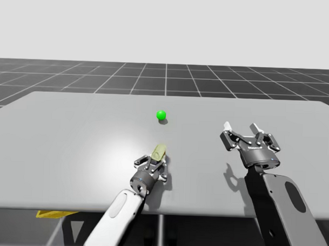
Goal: Watch the red light. When it turns green, pick up the object.
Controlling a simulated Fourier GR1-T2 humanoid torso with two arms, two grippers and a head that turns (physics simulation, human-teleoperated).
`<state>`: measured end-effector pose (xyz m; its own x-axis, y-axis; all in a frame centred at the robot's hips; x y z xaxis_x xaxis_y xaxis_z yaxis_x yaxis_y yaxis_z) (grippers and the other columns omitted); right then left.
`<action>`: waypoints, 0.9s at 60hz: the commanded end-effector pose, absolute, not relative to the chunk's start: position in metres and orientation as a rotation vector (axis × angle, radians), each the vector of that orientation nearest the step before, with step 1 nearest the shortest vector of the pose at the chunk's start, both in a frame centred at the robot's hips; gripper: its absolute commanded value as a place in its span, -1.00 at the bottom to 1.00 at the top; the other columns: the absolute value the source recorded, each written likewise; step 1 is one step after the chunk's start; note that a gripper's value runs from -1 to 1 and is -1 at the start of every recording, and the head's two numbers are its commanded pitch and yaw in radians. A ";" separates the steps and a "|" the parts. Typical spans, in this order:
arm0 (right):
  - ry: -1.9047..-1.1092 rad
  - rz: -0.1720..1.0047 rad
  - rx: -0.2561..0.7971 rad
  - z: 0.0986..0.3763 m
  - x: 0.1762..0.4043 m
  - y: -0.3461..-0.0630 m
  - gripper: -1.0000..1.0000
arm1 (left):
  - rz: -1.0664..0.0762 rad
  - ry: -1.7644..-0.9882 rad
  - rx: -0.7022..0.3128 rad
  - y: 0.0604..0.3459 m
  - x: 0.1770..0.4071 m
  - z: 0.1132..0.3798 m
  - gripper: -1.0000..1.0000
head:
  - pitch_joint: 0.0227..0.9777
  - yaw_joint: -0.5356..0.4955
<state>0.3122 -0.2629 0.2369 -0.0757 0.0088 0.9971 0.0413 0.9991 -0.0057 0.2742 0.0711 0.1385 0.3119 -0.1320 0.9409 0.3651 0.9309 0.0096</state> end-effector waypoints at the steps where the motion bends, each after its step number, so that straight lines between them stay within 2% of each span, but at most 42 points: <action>1: -1.647 -0.027 -0.040 0.237 0.312 -0.263 -1.00 | -0.361 -1.183 -0.241 0.071 0.271 0.128 1.00 | 0.59 0.11; 14: -1.650 -0.025 -0.049 0.236 0.312 -0.263 -1.00 | -0.364 -1.178 -0.239 0.073 0.271 0.126 1.00 | 0.15 0.12; 26: -1.650 -0.024 -0.053 0.235 0.313 -0.263 -1.00 | -0.365 -1.184 -0.230 0.074 0.271 0.125 1.00 | -0.10 0.14; 38: -1.648 -0.022 -0.058 0.233 0.313 -0.263 -1.00 | -0.358 -1.196 -0.230 0.074 0.273 0.128 1.00 | -0.16 0.14; 43: -1.647 -0.022 -0.059 0.233 0.314 -0.263 -1.00 | -0.357 -1.215 -0.236 0.075 0.273 0.139 1.00 | -0.16 0.13; 54: -1.645 -0.024 -0.063 0.233 0.315 -0.264 -1.00 | -0.387 -1.296 -0.219 0.079 0.276 0.184 1.00 | -0.17 0.13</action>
<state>0.3140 -0.2630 0.2331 -0.0752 0.0255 0.9968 0.0531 0.9984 -0.0215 0.2704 0.0868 0.1476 0.3136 -0.1425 0.9388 0.3069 0.9508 0.0418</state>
